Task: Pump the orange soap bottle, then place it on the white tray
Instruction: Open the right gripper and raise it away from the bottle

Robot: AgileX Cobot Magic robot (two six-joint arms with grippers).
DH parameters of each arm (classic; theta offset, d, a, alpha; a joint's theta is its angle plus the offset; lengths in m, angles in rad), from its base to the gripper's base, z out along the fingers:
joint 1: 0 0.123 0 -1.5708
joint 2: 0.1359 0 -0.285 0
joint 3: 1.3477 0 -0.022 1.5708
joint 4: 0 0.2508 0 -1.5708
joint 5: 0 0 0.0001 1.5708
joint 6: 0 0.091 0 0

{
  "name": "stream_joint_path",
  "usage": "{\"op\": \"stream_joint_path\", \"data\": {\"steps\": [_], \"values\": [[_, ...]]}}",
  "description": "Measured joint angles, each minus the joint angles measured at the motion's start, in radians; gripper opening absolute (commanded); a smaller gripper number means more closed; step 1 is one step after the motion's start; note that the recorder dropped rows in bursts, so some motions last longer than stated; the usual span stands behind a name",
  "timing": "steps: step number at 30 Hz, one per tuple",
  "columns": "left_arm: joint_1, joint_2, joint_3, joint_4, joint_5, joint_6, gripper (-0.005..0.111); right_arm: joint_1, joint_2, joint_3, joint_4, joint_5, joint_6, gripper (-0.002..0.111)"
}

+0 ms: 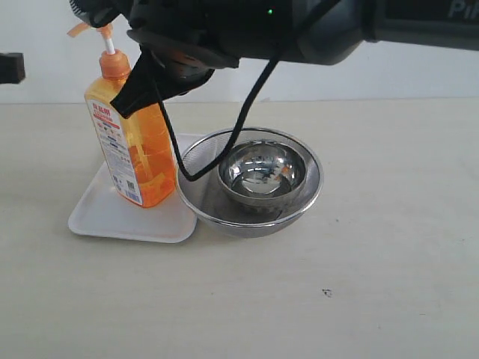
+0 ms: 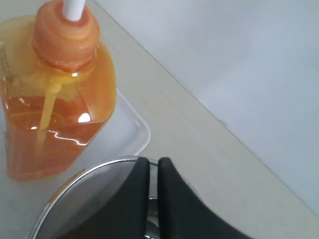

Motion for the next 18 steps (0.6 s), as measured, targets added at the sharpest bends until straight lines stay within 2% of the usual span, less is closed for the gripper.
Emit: {"op": "stream_joint_path", "data": {"steps": [2, 6, 10, 15, 18], "values": [[0.047, 0.037, 0.02, 0.016, -0.053, -0.053, 0.005, 0.0, 0.0, 0.0, -0.013, -0.012, -0.009, 0.002], [0.178, 0.118, 0.088, 0.121, -0.263, -0.227, 0.005, -0.013, 0.002, 0.0, -0.039, -0.042, -0.015, 0.0], [0.288, 0.17, 0.1, 0.188, -0.482, -0.333, 0.005, -0.095, 0.02, 0.0, 0.008, -0.08, -0.019, 0.0], [0.41, 0.195, 0.069, 0.21, -0.589, -0.313, 0.005, -0.268, 0.022, 0.0, 0.277, -0.182, -0.165, 0.0], [0.477, 0.216, 0.025, 0.21, -0.695, -0.278, 0.005, -0.363, 0.022, 0.0, 0.545, -0.239, -0.426, 0.0]]}}
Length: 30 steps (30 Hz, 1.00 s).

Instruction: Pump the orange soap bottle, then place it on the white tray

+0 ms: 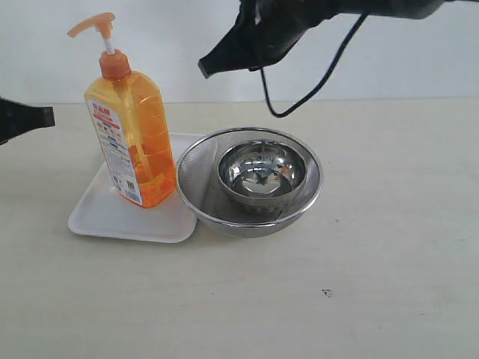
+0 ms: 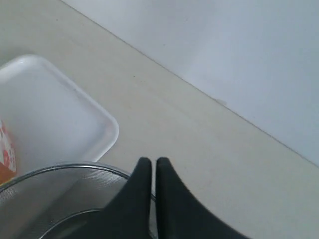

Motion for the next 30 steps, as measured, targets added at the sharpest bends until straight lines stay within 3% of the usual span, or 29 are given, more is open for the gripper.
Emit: {"op": "stream_joint_path", "data": {"steps": [7, 11, 15, 17, 20, 30], "values": [[0.133, 0.127, -0.17, 0.002, -0.326, 0.173, 0.005, -0.145, 0.002, 0.0, 0.921, 0.011, -1.027, 0.0], [0.201, 0.196, -0.222, -0.033, -0.513, 0.281, 0.005, -0.173, 0.017, 0.0, 1.218, 0.083, -1.377, 0.0], [0.279, 0.235, -0.206, -0.16, -0.77, 0.449, 0.005, -0.173, 0.047, 0.0, 1.296, 0.098, -1.484, 0.0], [0.31, 0.237, -0.19, -0.213, -0.833, 0.501, 0.005, -0.173, 0.063, 0.0, 1.303, 0.094, -1.496, 0.0], [0.359, 0.237, -0.16, -0.272, -0.864, 0.559, 0.005, -0.173, 0.092, 0.0, 1.318, 0.07, -1.492, 0.0], [0.365, 0.237, -0.15, -0.364, -0.881, 0.573, 0.005, -0.169, 0.152, 0.0, 1.48, 0.062, -1.514, 0.0]]}}
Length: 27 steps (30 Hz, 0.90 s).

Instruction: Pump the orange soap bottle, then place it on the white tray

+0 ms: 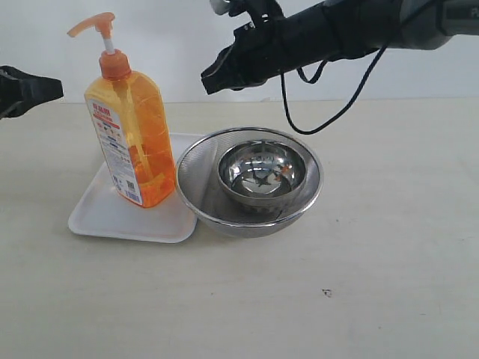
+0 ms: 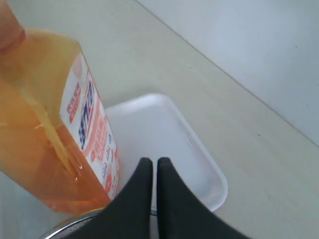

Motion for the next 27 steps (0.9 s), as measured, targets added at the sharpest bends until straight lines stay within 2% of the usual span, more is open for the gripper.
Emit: {"op": "stream_joint_path", "data": {"steps": [7, 15, 27], "values": [[0.002, 0.076, 0.0, 0.033, -0.141, 0.034, 0.005, 0.103, 0.027, 0.0, 0.031, -0.071, -0.114, 0.0], [0.002, 0.166, 0.0, 0.004, -0.16, 0.079, 0.005, 0.111, 0.027, 0.0, 0.036, -0.144, -0.122, 0.0], [0.002, 0.197, 0.0, -0.107, -0.189, 0.183, 0.005, 0.147, 0.031, 0.0, 0.053, -0.152, -0.148, 0.0]]}}
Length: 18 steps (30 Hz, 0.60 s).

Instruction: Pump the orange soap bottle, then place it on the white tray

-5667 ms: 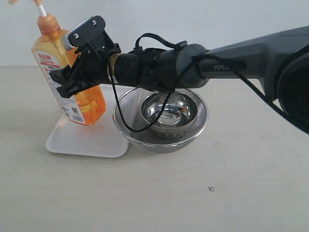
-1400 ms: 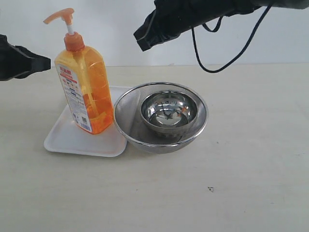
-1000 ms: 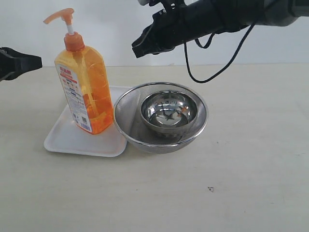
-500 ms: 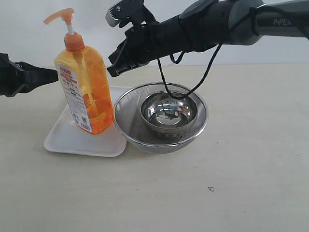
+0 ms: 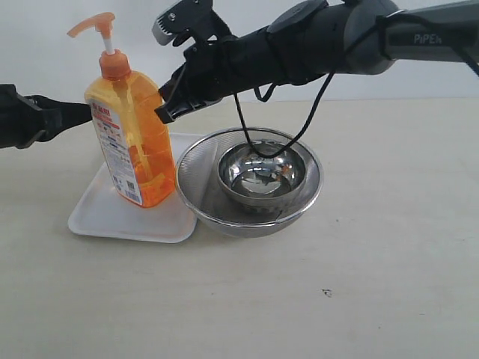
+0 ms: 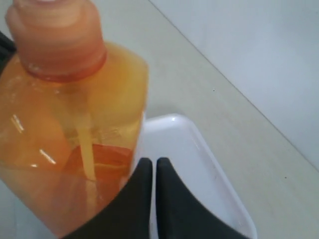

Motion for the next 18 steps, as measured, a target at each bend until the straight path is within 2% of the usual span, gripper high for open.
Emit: {"op": "stream_joint_path", "data": {"steps": [18], "values": [[0.0, 0.004, -0.08, -0.02, 0.02, 0.017, 0.005, 0.021, 0.004, 0.0, 0.0, 0.061, 0.001, 0.0]]}}
